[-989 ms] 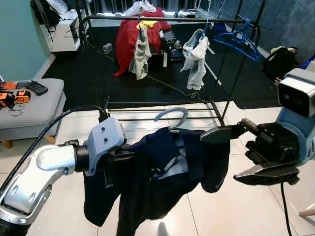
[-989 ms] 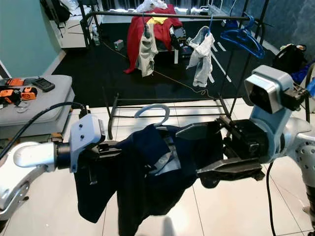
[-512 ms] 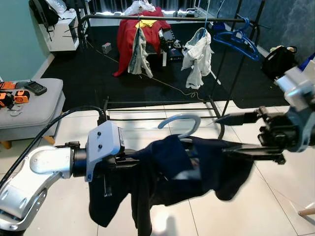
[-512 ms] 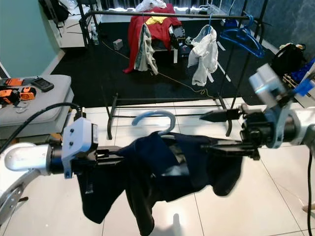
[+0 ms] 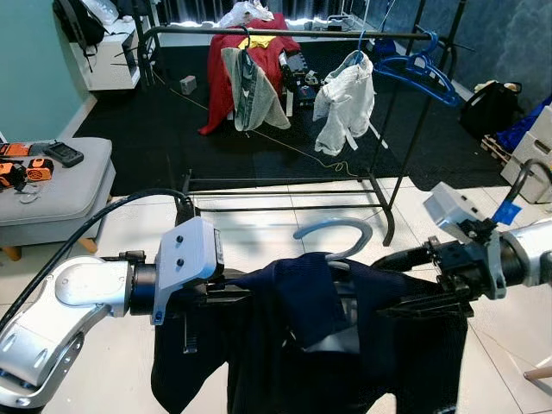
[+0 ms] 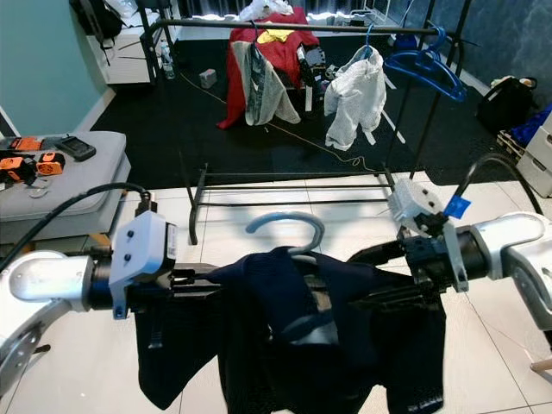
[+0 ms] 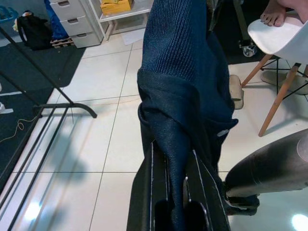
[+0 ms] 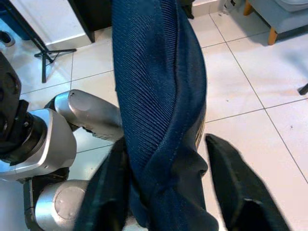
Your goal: Hang hanger
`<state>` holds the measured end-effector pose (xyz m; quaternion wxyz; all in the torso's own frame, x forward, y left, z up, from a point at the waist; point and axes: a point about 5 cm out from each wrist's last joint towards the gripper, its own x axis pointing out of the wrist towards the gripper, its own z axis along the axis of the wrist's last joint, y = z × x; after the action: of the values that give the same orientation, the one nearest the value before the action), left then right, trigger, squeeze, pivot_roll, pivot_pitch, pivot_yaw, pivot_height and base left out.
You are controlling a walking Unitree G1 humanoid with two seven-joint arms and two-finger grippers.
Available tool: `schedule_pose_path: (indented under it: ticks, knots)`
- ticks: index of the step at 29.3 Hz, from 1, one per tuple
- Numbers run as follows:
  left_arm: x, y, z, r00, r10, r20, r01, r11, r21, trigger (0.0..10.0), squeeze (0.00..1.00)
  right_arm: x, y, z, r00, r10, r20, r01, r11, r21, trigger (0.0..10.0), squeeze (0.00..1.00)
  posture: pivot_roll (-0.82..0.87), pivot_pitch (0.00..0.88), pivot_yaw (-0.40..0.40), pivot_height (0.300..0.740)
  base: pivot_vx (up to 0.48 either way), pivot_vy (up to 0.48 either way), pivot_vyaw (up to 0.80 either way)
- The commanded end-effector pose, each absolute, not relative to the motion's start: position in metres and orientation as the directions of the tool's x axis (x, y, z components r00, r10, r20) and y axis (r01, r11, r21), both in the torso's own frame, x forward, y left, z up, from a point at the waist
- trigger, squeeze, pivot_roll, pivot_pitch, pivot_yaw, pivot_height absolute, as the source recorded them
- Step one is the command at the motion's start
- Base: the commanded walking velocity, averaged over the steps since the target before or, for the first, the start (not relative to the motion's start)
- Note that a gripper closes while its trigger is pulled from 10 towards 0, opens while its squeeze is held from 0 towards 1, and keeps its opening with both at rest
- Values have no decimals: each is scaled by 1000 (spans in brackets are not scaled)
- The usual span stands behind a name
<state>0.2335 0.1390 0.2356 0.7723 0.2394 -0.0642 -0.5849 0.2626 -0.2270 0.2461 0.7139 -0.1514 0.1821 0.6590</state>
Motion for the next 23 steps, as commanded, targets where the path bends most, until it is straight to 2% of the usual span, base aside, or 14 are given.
schedule_pose_path:
  ticks: [1,18,19,23]
  knots:
    - [227,132,245,258,-955,-146,865,161,475,10000,0,260,-221,243,19,886,-464,-998,41,39,0,0,-96,78,-11,740,0,0,0]
    - [225,133,246,241,-962,-126,881,163,445,10000,0,261,-215,237,1,894,-448,-999,23,44,0,0,-89,76,-12,740,0,0,0]
    - [226,133,247,242,-965,-101,888,179,424,10000,1000,261,-213,236,3,901,-434,-999,25,46,0,0,-90,76,-11,740,0,0,0]
    - [227,134,247,239,-969,-69,901,194,388,10000,1000,262,-210,233,5,911,-412,-998,28,48,0,0,-90,76,-11,740,0,0,0]
